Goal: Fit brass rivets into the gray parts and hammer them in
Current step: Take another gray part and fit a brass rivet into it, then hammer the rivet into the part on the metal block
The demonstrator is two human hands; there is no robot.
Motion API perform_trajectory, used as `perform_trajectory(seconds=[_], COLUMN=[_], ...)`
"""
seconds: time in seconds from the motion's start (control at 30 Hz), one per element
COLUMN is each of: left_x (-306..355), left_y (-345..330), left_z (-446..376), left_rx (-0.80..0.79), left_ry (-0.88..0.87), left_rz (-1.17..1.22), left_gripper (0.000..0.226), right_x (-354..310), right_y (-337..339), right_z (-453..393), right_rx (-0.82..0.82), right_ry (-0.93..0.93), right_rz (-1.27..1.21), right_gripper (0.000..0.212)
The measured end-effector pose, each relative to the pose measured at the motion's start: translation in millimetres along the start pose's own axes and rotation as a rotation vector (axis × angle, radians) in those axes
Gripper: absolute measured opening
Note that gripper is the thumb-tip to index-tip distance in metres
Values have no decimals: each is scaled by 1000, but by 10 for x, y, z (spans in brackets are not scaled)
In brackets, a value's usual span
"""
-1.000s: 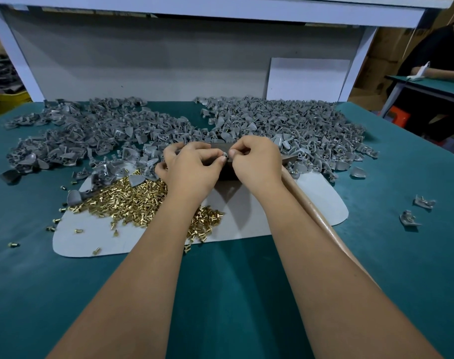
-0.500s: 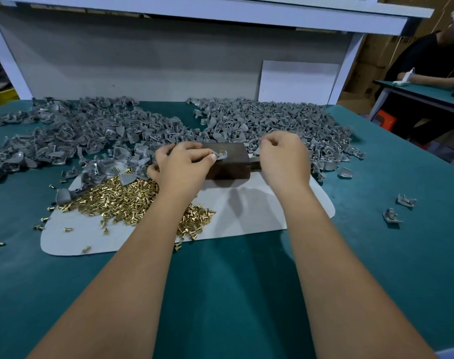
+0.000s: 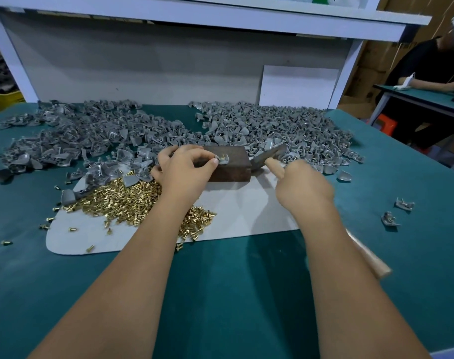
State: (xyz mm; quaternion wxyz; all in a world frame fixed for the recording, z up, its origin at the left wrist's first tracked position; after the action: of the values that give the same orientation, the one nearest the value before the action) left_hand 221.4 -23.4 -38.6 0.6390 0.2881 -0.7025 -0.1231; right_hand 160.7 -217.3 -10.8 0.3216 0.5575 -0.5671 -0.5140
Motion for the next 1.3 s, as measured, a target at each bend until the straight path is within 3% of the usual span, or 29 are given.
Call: perform_trajectory(seconds=[0.1,0.27,0.5,0.63,0.8,1.0,1.17,1.3], left_x=[7,11,19,9,-5,-24,-31,-30], left_y=[-6,3,-3,-36,-30,-39,-44,-44], left_z=[-11,-2,-10,-22,-35,-28,-47,-41], left_rx=[12,51,65,81,73,111,98,107], left_ry=[-3,-18,-23,-31,-16,-51,-11,-35], left_rz=[-11,-25,-57,-83,-56,-52,-22,-21], left_gripper=[18,11,14,10,17,18,29,30], right_x=[43,-90,-326,-324,-397,-451,-423,-420], right_y=[108,329,348,341,222,339,296,487], right_z=[-15,41,153,157,196,204,238,200], right_rx=[137,294,246,379,232,456,266,440], right_ry=[-56,67,267,238,288,252,324,339], right_rz=[-74,-171,-123,-66,4,26,97,47], right_gripper=[17,8,34,43,43,48,50,45])
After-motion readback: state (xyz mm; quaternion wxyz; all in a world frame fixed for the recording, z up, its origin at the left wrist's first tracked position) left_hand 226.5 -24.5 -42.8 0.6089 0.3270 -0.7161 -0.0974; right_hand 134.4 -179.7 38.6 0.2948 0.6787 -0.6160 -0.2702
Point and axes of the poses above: each hand's wrist, its own z-axis away from the middle knuckle, its own y-axis out of the back of the hand, x = y × z, the point moved 3 cm from there along -z, towards the middle knuckle, and after that the axes turned 10 degrees about y, right-handed, at the moved point
